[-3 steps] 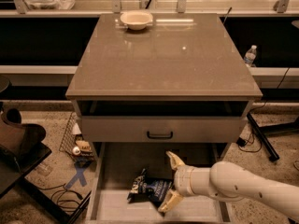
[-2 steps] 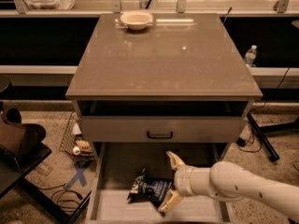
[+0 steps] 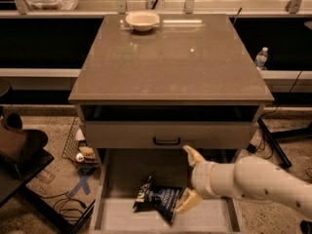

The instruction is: Place blue chip bag into middle drawer

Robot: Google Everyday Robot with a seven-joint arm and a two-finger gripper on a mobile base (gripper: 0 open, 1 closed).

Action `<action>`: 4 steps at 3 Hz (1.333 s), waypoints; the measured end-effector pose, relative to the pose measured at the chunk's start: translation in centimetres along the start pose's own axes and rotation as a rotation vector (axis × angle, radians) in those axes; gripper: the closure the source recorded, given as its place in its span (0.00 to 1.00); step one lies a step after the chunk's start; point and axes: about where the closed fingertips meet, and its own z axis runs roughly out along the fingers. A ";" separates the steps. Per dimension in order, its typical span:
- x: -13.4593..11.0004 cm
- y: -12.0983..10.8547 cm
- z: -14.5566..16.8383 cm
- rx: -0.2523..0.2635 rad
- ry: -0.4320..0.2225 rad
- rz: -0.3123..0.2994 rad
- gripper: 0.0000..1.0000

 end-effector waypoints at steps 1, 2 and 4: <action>-3.0 -2.1 -6.4 0.037 0.071 -0.020 0.00; -8.9 -6.1 -16.1 0.192 0.159 -0.072 0.00; -12.8 -9.0 -21.7 0.310 0.210 -0.108 0.00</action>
Offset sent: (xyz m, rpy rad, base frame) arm -0.0181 -0.0789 0.2797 -0.2417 -0.2475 -0.2008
